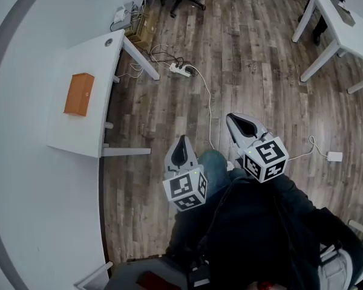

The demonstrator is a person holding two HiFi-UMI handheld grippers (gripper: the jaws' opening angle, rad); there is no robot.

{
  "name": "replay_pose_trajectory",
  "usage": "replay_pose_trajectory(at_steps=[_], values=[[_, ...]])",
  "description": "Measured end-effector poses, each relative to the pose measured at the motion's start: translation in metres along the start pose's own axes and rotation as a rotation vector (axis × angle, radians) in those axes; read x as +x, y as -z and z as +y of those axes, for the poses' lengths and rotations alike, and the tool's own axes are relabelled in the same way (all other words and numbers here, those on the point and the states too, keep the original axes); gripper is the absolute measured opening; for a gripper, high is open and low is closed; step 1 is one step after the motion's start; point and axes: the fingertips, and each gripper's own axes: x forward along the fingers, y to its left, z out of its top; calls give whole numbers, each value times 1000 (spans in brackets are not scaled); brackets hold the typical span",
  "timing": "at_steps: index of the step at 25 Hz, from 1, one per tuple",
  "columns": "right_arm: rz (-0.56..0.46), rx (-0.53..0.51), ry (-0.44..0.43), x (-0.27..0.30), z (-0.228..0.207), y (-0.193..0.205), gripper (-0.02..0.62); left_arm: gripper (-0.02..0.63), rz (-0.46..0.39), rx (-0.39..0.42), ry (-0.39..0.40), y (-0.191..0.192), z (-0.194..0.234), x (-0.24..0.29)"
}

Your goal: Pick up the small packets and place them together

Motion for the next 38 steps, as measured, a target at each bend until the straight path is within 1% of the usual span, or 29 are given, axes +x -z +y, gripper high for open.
replay_pose_trajectory(at_steps=[6,9,11,14,17,19,21,24,32,35,38], values=[[3,10,17,38,-21,-9,2,-3,7,-13,26,-11,8,49],[-1,-4,23,69,-29,-19,2,-3,-1,35,45,-24,18,80],[-7,-12,38,94,-38,-30,2,-3,-11,64,57,-37,26,104],[-12,-9,52,134,-48,-53,2,-3,-20,67,70,-67,43,141],[-20,-33,66,176,-53,-76,2,-3,-34,74,73,-96,67,176],[-21,-43,80,204,-58,-87,2,-3,-34,76,80,-110,81,200],[-24,-29,82,226,-61,-95,2,-3,-28,79,90,-120,93,220],[-27,-4,81,256,-67,-107,2,-3,-17,81,105,-132,107,249],[-40,-7,119,328,-84,-129,2,-3,-12,87,154,-160,138,317],[-54,-22,118,351,-85,-138,2,-3,-10,84,146,-166,153,335],[-43,-37,101,373,-86,-143,2,-3,-7,61,120,-170,167,347]])
